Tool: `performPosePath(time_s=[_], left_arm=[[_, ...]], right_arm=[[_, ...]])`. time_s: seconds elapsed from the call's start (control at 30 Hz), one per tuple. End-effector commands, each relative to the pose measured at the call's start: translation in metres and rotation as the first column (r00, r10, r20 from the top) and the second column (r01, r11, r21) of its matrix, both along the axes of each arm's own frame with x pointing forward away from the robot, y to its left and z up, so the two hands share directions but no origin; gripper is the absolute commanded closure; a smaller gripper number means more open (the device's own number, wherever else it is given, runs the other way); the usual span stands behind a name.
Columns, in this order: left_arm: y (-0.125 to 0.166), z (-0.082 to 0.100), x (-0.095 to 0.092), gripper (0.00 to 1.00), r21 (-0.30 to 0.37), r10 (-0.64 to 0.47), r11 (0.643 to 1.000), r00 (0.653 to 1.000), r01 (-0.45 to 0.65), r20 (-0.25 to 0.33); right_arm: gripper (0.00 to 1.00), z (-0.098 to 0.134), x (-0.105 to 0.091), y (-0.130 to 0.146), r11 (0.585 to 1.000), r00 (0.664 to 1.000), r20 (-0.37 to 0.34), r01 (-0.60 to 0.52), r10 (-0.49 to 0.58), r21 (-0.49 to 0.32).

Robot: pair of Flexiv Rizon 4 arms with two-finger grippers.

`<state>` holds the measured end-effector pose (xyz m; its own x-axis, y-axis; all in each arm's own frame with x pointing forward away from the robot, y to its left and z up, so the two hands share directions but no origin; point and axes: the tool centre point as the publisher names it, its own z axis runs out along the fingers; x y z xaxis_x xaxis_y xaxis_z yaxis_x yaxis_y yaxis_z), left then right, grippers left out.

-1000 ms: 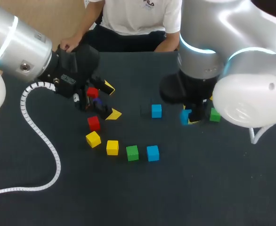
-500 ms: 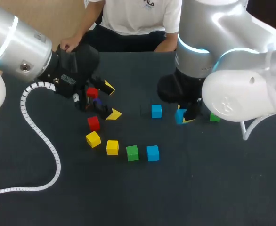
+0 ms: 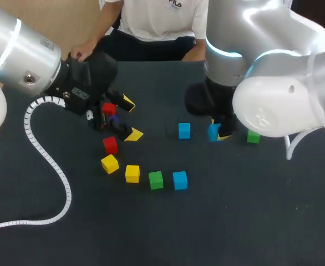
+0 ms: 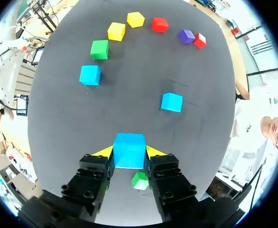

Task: Place the blue cubes, place green cubes on the blue cubes, place the yellow cubes on the green cubes, then place the red cubes on the yellow cubes, and place purple cube on the red cubes.

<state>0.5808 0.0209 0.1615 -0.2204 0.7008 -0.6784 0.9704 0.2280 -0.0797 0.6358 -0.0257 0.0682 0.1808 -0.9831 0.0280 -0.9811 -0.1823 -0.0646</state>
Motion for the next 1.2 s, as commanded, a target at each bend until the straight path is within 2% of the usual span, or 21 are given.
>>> performPosePath(time_s=[0.03,0.37,0.53,0.73,1.2], left_arm=[[-0.001,0.000,0.002,0.00,0.005,-0.001,1.000,1.000,0.001,-0.003],[-0.001,0.000,0.002,0.00,0.005,-0.001,1.000,1.000,0.001,-0.003],[-0.001,0.000,0.002,0.00,0.005,-0.001,1.000,1.000,0.001,-0.003],[-0.001,0.000,0.002,0.00,0.005,-0.001,1.000,1.000,0.001,-0.003],[-0.001,0.000,0.002,0.00,0.005,-0.001,1.000,1.000,0.001,-0.003]], right_arm=[[1.00,0.003,-0.002,0.000,1.000,1.000,0.000,0.000,0.000,0.001],[1.00,0.003,-0.002,0.000,1.000,1.000,0.000,0.000,0.000,0.001],[1.00,0.003,0.008,0.010,1.000,1.000,0.011,-0.013,0.013,-0.026],[1.00,-0.005,0.015,0.013,0.999,1.000,-0.003,-0.012,0.012,-0.043],[1.00,-0.020,0.024,0.011,1.000,0.999,-0.036,0.004,-0.005,-0.019]])
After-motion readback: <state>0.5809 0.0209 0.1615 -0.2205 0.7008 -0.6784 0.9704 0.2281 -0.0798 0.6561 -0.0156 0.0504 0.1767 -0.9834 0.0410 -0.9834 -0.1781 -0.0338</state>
